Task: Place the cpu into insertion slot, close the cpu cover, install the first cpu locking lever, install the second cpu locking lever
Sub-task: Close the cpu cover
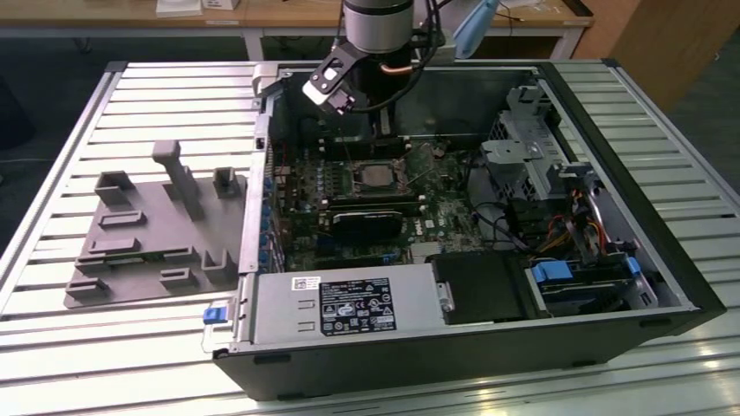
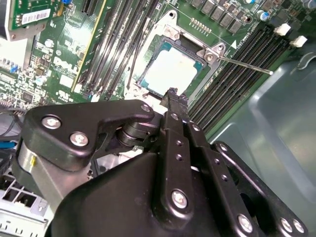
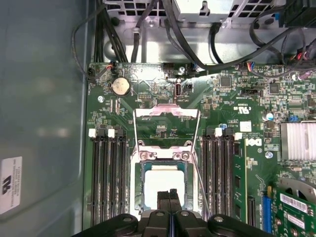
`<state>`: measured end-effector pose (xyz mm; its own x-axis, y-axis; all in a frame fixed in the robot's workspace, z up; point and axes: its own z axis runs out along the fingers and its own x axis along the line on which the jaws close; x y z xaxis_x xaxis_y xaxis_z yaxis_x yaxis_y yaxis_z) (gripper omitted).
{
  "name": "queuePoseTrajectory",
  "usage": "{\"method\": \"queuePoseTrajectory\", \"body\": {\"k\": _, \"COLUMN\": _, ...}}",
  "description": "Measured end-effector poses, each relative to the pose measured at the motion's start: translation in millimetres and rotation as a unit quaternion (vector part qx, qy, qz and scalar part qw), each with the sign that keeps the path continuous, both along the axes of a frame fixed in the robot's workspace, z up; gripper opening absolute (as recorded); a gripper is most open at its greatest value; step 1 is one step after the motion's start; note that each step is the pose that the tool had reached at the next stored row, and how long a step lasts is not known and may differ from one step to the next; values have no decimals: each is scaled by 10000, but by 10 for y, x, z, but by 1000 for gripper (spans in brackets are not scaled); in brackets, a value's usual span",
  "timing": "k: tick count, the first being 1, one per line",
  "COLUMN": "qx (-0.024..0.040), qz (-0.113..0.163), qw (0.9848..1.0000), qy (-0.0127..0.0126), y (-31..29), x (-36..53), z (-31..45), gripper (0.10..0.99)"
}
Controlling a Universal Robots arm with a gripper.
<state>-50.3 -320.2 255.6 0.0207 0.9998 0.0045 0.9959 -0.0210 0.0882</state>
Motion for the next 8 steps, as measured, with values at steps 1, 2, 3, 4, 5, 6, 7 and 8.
{"method": "queuePoseTrajectory", "body": {"k": 1, "qx": 1, "qz": 0, "qw": 10000, "qy": 0, "y": 0, "x": 0, "z": 19, "gripper": 102}}
{"method": "queuePoseTrajectory", "body": {"k": 2, "qx": 0, "qz": 0, "qw": 10000, "qy": 0, "y": 0, "x": 0, "z": 40, "gripper": 102}}
{"method": "queuePoseTrajectory", "body": {"k": 3, "qx": 0, "qz": 0, "qw": 10000, "qy": 0, "y": 0, "x": 0, "z": 60, "gripper": 102}}
{"method": "queuePoseTrajectory", "body": {"k": 4, "qx": 0, "qz": 0, "qw": 10000, "qy": 0, "y": 0, "x": 0, "z": 73, "gripper": 102}}
{"method": "queuePoseTrajectory", "body": {"k": 5, "qx": 1, "qz": 0, "qw": 10000, "qy": 0, "y": 0, "x": 0, "z": 75, "gripper": 102}}
{"method": "queuePoseTrajectory", "body": {"k": 6, "qx": 1, "qz": 0, "qw": 10000, "qy": -1, "y": 0, "x": 0, "z": 75, "gripper": 102}}
{"method": "queuePoseTrajectory", "body": {"k": 7, "qx": 1, "qz": 0, "qw": 10000, "qy": -1, "y": 0, "x": 0, "z": 75, "gripper": 102}}
{"method": "queuePoseTrajectory", "body": {"k": 8, "qx": 1, "qz": 0, "qw": 10000, "qy": -1, "y": 0, "x": 0, "z": 75, "gripper": 102}}
